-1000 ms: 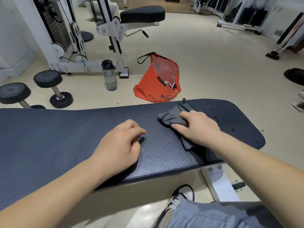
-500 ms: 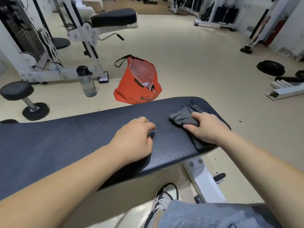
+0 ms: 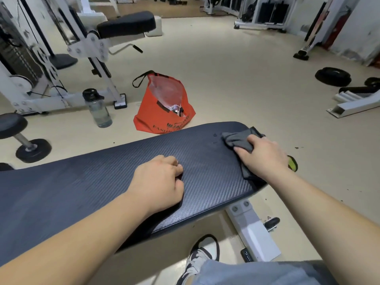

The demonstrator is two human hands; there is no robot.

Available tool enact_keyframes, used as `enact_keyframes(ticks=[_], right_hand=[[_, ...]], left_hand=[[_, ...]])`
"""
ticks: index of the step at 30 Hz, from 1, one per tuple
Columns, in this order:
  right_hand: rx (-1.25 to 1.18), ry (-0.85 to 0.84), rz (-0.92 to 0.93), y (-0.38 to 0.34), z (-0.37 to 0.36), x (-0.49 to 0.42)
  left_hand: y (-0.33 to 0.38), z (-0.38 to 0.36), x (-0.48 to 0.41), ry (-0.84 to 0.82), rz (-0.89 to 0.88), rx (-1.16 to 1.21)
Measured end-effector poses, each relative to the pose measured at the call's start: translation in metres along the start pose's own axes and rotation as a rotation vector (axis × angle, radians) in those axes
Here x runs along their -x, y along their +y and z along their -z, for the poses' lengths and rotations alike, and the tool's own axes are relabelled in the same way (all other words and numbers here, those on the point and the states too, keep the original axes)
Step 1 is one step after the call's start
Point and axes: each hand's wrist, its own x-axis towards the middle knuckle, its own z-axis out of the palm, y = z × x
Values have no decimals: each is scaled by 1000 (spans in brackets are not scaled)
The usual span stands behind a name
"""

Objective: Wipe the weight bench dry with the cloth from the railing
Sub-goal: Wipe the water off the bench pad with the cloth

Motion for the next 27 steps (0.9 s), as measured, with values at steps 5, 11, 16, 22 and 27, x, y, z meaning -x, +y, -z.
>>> enact_keyframes(ticks=[5, 11, 16, 22, 27], right_hand=[[-61, -97, 308, -64, -12, 6], [-116, -51, 326, -87, -17, -24], [-7, 101, -61, -59, -15, -52], [-135, -126, 466, -97, -19, -18], [-178, -42, 413, -79, -16, -32]], left_hand=[[-3, -1, 1, -2, -12, 28], [-16, -1, 0, -11, -36, 128], [-16, -2, 1, -5, -47, 144], [-18, -5, 0, 28, -53, 138], [-19, -8, 0, 20, -41, 153]])
